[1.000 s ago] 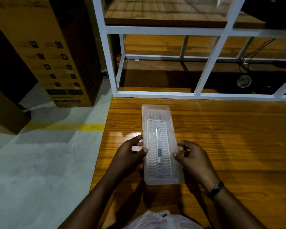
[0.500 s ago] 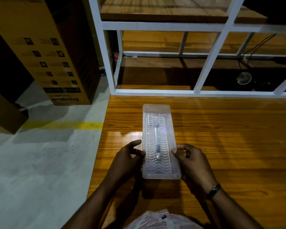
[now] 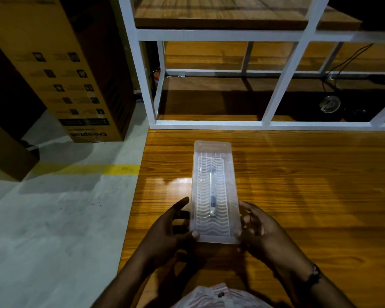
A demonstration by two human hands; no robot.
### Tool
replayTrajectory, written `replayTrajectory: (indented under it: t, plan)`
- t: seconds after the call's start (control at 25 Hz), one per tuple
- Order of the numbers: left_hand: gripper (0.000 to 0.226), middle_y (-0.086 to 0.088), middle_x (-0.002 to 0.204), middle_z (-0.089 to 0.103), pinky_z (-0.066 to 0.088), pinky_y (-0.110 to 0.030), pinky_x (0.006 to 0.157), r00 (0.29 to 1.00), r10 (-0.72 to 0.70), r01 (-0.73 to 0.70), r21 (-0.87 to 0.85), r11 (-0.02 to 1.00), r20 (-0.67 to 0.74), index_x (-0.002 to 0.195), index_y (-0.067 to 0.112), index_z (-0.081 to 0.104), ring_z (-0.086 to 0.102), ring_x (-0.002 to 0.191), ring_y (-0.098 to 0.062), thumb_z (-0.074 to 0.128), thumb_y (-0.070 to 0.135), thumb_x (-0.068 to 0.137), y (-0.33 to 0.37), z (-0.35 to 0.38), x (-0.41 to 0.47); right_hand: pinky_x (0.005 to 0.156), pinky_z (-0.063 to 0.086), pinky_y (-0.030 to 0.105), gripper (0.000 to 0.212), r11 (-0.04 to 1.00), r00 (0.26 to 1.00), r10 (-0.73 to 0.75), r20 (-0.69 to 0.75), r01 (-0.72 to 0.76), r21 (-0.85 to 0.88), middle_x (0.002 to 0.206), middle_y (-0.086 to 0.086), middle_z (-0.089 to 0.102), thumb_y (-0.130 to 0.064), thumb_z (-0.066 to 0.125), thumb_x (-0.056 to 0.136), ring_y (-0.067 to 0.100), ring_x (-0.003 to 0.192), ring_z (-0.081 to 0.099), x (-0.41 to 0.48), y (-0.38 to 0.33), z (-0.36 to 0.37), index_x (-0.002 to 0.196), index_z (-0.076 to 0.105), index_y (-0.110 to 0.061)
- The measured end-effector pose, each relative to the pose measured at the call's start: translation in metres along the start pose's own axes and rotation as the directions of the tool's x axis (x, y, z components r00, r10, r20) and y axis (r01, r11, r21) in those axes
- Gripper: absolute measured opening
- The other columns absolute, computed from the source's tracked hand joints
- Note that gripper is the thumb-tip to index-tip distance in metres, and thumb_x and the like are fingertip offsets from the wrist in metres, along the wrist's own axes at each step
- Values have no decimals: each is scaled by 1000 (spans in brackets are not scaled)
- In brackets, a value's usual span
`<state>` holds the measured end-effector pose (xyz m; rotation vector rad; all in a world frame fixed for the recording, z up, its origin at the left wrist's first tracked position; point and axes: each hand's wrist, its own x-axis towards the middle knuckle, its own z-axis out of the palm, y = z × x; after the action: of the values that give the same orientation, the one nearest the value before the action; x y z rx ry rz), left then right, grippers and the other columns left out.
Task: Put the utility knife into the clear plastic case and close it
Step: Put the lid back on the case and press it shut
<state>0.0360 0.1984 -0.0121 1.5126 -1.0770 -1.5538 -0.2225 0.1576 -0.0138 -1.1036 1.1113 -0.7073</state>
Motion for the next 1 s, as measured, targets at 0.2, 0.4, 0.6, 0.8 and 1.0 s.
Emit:
replayTrajectory:
  t: [0.2,0.4,0.6,0.8,1.0]
  plan:
    - [95,3,137,61,67,-38,81,1000,-7,7,-30,1000,-22,154,51,35,69,119,-21,86,25,78,-7,1,2,56,54,40,67,999,999,13,47,-14,31,69,4,63,-7,79,78,26,62,64,1,-5,-2,131,52,-37]
    - [53,2,125,69,66,-32,77,991,60,-42,144,989,-117,146,35,53,72,107,-12,70,32,96,0,3,17,57,54,41,46,996,999,36,7,-36,-87,75,10,69,-10,73,88,26,63,66,11,-14,-1,127,61,-31]
    - [33,-2,107,72,59,-16,56,943,113,-93,76,993,-312,135,22,63,72,66,6,65,20,102,20,8,51,54,57,33,33,998,968,19,-251,-34,-57,86,10,73,-12,61,98,24,67,72,40,-31,7,131,57,-15]
    - [67,0,121,61,58,-29,57,968,141,-90,235,968,-207,157,34,40,72,85,-20,67,15,99,34,0,63,60,55,37,55,922,969,-100,-226,5,-387,87,0,68,-14,63,96,17,69,66,52,-37,4,140,44,-41]
    - [87,13,173,-22,32,-55,123,989,151,-88,838,538,7,164,39,18,-4,160,-37,66,21,93,71,-5,82,115,34,43,74,453,978,-207,-33,66,-889,166,-8,15,-32,56,88,26,148,18,85,-49,-2,156,27,-35]
